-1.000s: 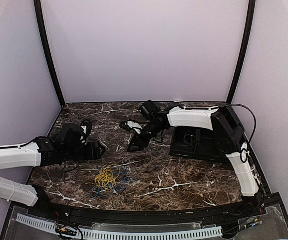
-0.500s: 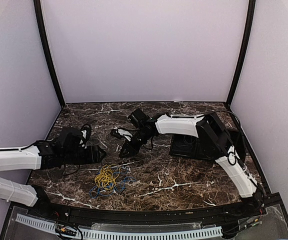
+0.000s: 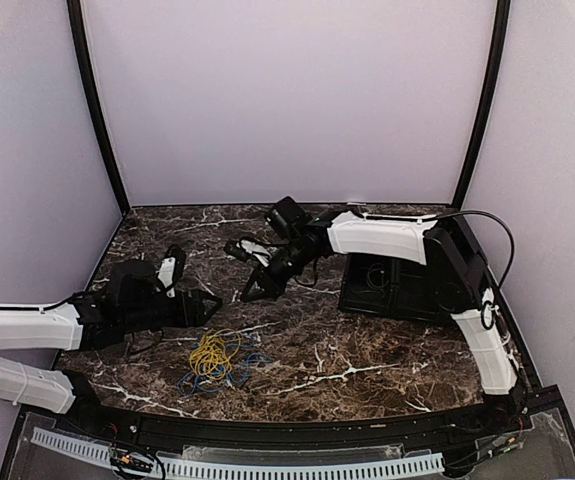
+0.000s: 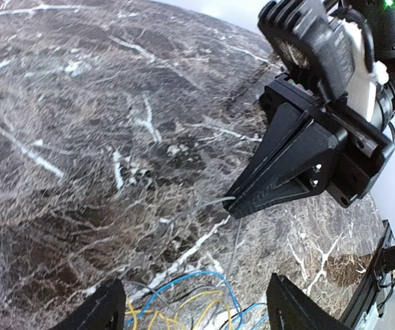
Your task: Untangle the cables
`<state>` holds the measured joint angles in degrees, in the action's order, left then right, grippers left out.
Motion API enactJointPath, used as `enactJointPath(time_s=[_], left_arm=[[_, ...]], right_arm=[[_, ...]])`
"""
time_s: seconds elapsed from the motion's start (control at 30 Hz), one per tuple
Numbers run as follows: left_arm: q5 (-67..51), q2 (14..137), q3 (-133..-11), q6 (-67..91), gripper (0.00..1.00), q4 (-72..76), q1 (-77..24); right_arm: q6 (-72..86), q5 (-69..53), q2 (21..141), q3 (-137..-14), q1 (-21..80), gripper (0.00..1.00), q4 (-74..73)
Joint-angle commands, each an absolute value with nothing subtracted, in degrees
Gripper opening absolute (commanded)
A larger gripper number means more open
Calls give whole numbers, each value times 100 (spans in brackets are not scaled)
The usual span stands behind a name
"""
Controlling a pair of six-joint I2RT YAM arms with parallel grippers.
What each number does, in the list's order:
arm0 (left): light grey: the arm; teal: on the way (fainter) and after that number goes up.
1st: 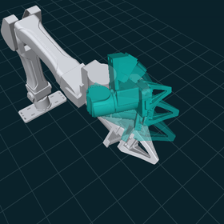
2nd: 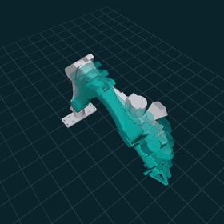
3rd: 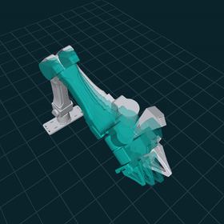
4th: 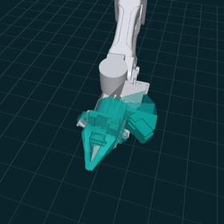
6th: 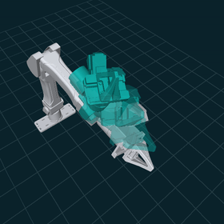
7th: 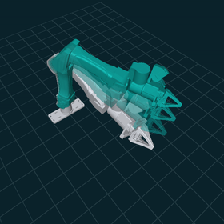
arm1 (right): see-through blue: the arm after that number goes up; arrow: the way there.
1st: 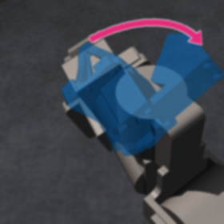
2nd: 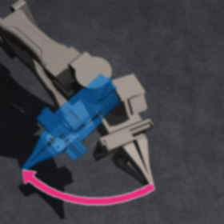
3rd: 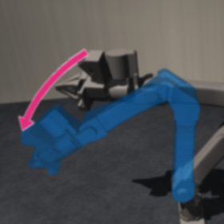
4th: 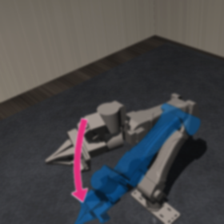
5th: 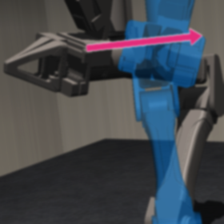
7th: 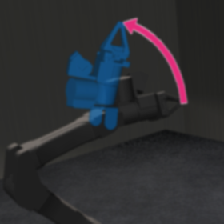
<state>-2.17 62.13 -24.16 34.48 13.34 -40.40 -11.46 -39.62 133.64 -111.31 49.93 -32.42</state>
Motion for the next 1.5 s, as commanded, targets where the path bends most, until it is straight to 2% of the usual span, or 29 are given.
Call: enactJointPath(time_s=[0.0,0.13,0.27,0.33,0.37,0.43,0.53,0.6,1.03,1.2,1.33,1.47], left_arm=[[-412,6380,-2404,2777,74,2555,-4085],[-754,6913,-2516,2417,72,3180,-4091],[-1422,7527,-2493,2483,66,4027,-4127],[-1632,7860,-2501,2558,57,4268,-4150],[-1678,8034,-2533,2624,47,4323,-4166],[-1707,8216,-2515,2737,35,4396,-4198],[-1663,8264,-2364,2865,23,4566,-4258],[-1648,8228,-2257,2918,21,4586,-4287],[-1101,7653,-1917,3259,18,3346,-4348],[-965,7541,-1966,3360,19,2868,-4347],[-870,7541,-2045,3375,25,2467,-4342],[-770,7533,-2057,3413,28,2295,-4340]], right_arm=[[-1208,-4261,12728,-10948,5092,0,-3100],[-1146,-4477,12449,-10807,5098,0,-3066],[-1194,-4622,12121,-10683,5095,0,-3048],[-1271,-4704,11898,-10625,5098,0,-3071],[-1323,-4752,11789,-10587,5098,0,-3092],[-1469,-4845,11589,-10580,5089,0,-3186],[-1834,-5011,11256,-10684,5043,0,-3494],[-1954,-5128,11016,-10742,4963,0,-3587],[-2426,-5106,9762,-11424,4469,0,-4142],[-2234,-5436,9468,-11682,3799,0,-4040],[-1800,-6070,9204,-11831,2966,0,-3737],[-1799,-6014,8973,-11820,2427,0,-3712]])
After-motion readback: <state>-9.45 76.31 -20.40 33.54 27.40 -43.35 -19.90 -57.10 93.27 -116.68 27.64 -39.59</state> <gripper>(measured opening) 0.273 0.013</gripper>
